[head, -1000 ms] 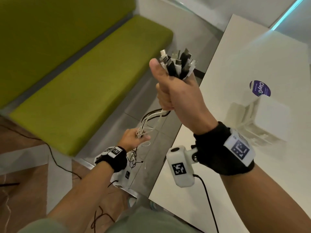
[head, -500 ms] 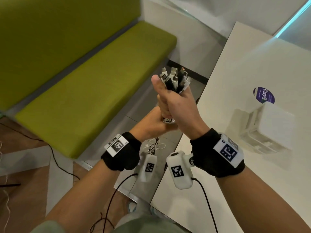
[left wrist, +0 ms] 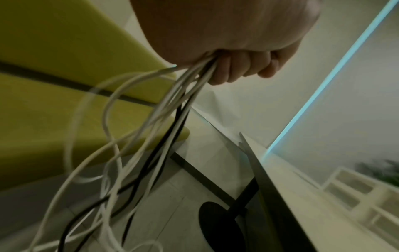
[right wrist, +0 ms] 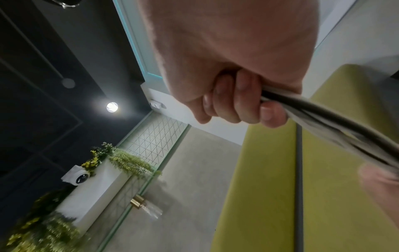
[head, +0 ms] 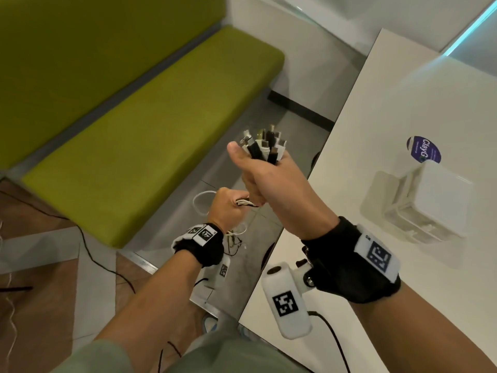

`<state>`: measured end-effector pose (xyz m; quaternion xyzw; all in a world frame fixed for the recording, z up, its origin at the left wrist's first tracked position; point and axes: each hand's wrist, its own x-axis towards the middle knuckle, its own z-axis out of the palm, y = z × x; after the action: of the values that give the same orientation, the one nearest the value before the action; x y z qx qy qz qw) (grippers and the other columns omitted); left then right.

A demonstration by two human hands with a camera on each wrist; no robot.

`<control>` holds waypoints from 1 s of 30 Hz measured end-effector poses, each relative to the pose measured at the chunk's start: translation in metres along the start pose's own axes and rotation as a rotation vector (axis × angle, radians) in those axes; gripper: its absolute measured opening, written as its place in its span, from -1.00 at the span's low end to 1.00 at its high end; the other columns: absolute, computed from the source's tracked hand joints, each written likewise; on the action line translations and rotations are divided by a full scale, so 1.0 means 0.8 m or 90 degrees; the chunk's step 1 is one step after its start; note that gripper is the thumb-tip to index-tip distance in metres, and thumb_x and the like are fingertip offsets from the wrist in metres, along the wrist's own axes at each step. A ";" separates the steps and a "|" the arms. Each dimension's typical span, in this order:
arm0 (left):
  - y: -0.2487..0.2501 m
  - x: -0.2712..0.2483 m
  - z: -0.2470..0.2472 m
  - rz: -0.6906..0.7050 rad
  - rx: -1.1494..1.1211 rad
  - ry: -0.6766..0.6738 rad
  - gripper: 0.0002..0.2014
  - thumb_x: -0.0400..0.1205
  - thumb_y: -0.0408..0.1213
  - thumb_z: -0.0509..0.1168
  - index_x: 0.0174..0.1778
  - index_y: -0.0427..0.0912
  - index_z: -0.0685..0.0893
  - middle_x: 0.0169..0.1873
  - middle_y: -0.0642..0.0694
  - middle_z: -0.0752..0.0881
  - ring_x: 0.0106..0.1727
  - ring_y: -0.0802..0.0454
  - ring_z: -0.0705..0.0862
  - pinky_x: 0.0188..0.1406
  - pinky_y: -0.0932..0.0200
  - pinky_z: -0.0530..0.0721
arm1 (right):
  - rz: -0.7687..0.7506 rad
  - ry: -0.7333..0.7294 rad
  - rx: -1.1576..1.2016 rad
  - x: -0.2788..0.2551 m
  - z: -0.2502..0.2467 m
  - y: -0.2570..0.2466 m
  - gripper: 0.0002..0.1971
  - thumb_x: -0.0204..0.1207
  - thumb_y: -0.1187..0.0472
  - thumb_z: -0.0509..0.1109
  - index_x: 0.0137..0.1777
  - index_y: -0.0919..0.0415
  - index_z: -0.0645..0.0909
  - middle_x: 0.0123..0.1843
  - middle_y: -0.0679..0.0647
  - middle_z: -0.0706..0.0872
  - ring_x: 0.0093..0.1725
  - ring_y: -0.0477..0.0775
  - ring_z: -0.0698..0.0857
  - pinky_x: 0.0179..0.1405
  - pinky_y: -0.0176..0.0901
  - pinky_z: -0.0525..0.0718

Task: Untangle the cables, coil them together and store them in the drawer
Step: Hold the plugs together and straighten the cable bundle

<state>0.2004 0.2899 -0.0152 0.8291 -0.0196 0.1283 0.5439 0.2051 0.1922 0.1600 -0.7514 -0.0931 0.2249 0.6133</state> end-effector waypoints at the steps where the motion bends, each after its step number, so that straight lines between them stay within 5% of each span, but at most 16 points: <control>1: -0.003 -0.002 0.000 -0.015 -0.007 0.002 -0.92 0.43 -0.21 0.20 -0.27 0.11 0.52 -0.29 -0.01 0.60 -0.66 0.19 0.35 -0.63 0.39 0.14 | -0.007 -0.007 -0.018 -0.003 0.003 -0.004 -0.50 0.65 -0.05 0.37 -0.47 0.03 0.28 -0.55 -0.09 0.28 -0.54 -0.11 0.29 -0.27 -0.06 0.35; 4: -0.033 -0.009 -0.001 -0.041 0.045 0.021 -0.81 0.47 -0.41 0.37 -0.10 -0.06 0.57 -0.54 -0.17 0.55 -0.69 0.26 0.35 -0.65 0.42 0.27 | -0.005 -0.025 -0.011 0.000 -0.003 -0.021 -0.50 0.62 -0.07 0.39 -0.49 0.03 0.31 -0.52 -0.09 0.26 -0.53 -0.05 0.26 -0.34 -0.02 0.27; 5: -0.051 -0.014 -0.001 -0.079 0.072 0.019 -0.93 0.51 -0.32 0.40 -0.24 -0.17 0.62 -0.67 -0.16 0.48 -0.68 0.22 0.34 -0.67 0.29 0.35 | 0.003 -0.022 0.003 -0.001 -0.009 -0.030 -0.51 0.61 -0.06 0.41 -0.50 0.03 0.33 -0.54 -0.10 0.26 -0.54 -0.04 0.24 -0.38 -0.03 0.24; 7: -0.086 -0.029 -0.005 -0.163 0.123 0.029 -0.56 0.55 -0.05 0.33 -0.64 -0.09 0.47 -0.73 -0.01 0.41 -0.67 0.00 0.36 -0.72 0.04 0.42 | 0.009 -0.031 0.037 0.001 -0.022 -0.048 -0.54 0.63 0.00 0.41 -0.46 0.02 0.33 -0.59 -0.10 0.25 -0.58 0.00 0.20 -0.46 -0.06 0.18; 10: -0.101 -0.036 -0.008 -0.181 0.156 0.007 -0.51 0.56 0.00 0.31 -0.70 0.07 0.36 -0.72 0.04 0.35 -0.64 -0.09 0.31 -0.64 0.15 0.31 | 0.003 -0.045 0.039 -0.004 -0.026 -0.056 -0.59 0.65 0.04 0.40 -0.39 0.01 0.33 -0.61 -0.09 0.25 -0.60 0.00 0.19 -0.49 -0.11 0.19; 14: -0.100 -0.035 -0.020 -0.265 0.167 -0.056 -0.55 0.64 -0.05 0.38 -0.57 -0.13 0.58 -0.64 -0.01 0.53 -0.59 0.07 0.42 -0.52 0.16 0.36 | -0.028 -0.070 -0.026 -0.006 -0.015 -0.050 -0.60 0.57 -0.07 0.42 -0.37 0.00 0.32 -0.51 -0.07 0.25 -0.52 -0.02 0.23 -0.38 -0.04 0.22; 17: -0.121 -0.056 -0.039 -0.429 0.148 -0.233 -0.58 0.62 0.13 0.33 -0.30 -0.16 0.80 -0.37 0.04 0.79 -0.35 0.24 0.65 -0.31 0.28 0.51 | -0.069 -0.063 0.011 -0.014 -0.032 -0.074 -0.56 0.61 -0.03 0.41 -0.39 0.01 0.27 -0.57 -0.14 0.26 -0.61 -0.10 0.26 -0.46 -0.16 0.27; 22: -0.156 -0.087 -0.050 -0.494 0.258 -0.306 -0.50 0.68 0.17 0.18 -0.15 -0.15 0.83 -0.14 -0.10 0.84 -0.09 -0.03 0.76 0.08 0.09 0.61 | -0.147 -0.097 0.017 -0.023 -0.042 -0.093 -0.54 0.68 0.11 0.36 -0.42 0.00 0.25 -0.58 -0.17 0.23 -0.63 -0.11 0.21 -0.53 -0.23 0.22; 30: -0.173 -0.074 -0.047 -0.587 0.359 -0.340 -0.40 0.59 0.30 0.21 0.08 -0.23 0.72 0.02 -0.24 0.78 0.03 -0.21 0.72 -0.05 0.06 0.60 | -0.167 -0.105 -0.091 -0.023 -0.025 -0.085 -0.55 0.68 0.12 0.38 -0.38 0.01 0.24 -0.51 -0.10 0.22 -0.55 -0.09 0.20 -0.51 -0.29 0.21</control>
<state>0.1600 0.3744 -0.1391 0.8677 0.2409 -0.3334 0.2790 0.2068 0.1827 0.2329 -0.7536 -0.2561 0.1968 0.5725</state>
